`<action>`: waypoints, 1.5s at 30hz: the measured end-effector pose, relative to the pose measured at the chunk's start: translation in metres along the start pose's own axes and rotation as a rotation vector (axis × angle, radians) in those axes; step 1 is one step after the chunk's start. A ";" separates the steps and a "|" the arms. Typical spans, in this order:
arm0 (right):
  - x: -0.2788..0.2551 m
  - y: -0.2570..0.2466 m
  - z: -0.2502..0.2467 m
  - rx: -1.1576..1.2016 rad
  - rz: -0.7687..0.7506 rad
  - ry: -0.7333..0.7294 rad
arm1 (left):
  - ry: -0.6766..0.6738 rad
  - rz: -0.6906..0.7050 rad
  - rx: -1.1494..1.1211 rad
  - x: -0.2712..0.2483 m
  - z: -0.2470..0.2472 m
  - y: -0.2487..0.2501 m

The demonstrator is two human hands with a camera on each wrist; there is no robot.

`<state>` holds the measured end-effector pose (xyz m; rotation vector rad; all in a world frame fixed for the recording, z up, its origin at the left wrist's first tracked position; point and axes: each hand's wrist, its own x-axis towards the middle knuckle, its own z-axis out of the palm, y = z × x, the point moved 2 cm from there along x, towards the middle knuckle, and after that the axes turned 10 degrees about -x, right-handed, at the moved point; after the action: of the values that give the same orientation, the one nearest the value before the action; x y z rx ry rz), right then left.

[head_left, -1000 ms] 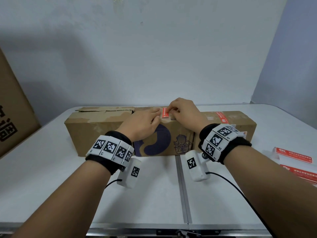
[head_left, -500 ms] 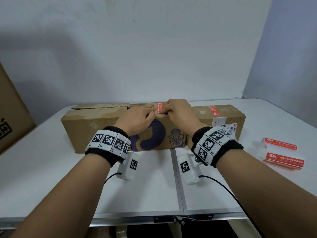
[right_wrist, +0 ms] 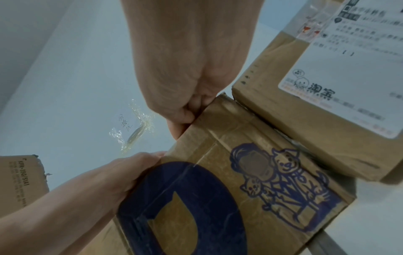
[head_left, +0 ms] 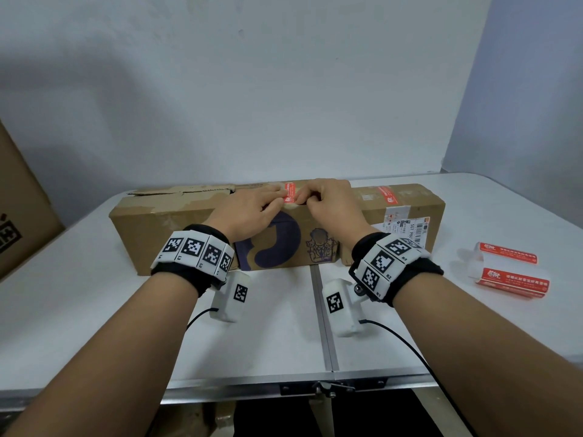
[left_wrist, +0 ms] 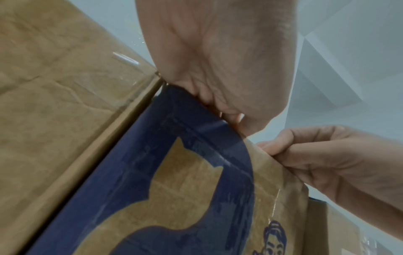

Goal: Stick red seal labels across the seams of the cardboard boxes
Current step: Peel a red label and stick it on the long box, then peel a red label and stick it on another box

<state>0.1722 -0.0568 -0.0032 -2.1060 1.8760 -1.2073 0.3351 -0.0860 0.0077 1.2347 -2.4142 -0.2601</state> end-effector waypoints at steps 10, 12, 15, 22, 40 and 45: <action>0.001 0.001 0.001 -0.016 0.006 0.002 | 0.067 0.165 -0.039 -0.003 0.004 -0.003; 0.001 0.000 0.001 -0.020 0.006 -0.005 | 0.113 0.185 -0.065 -0.005 0.005 -0.002; 0.002 0.000 0.001 -0.019 0.009 -0.006 | 0.139 0.196 -0.099 -0.007 0.005 -0.001; 0.001 0.000 0.000 -0.002 0.006 -0.007 | 0.249 0.200 -0.152 -0.009 0.004 0.002; 0.007 0.015 -0.053 0.175 0.094 0.169 | 0.418 0.161 -0.496 0.042 -0.010 0.049; -0.018 0.063 -0.095 0.258 0.348 0.352 | 0.320 0.368 -0.384 0.067 0.015 0.111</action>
<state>0.0664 -0.0163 0.0201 -1.4371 1.9739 -1.6963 0.2127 -0.0752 0.0513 0.5995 -2.1304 -0.3625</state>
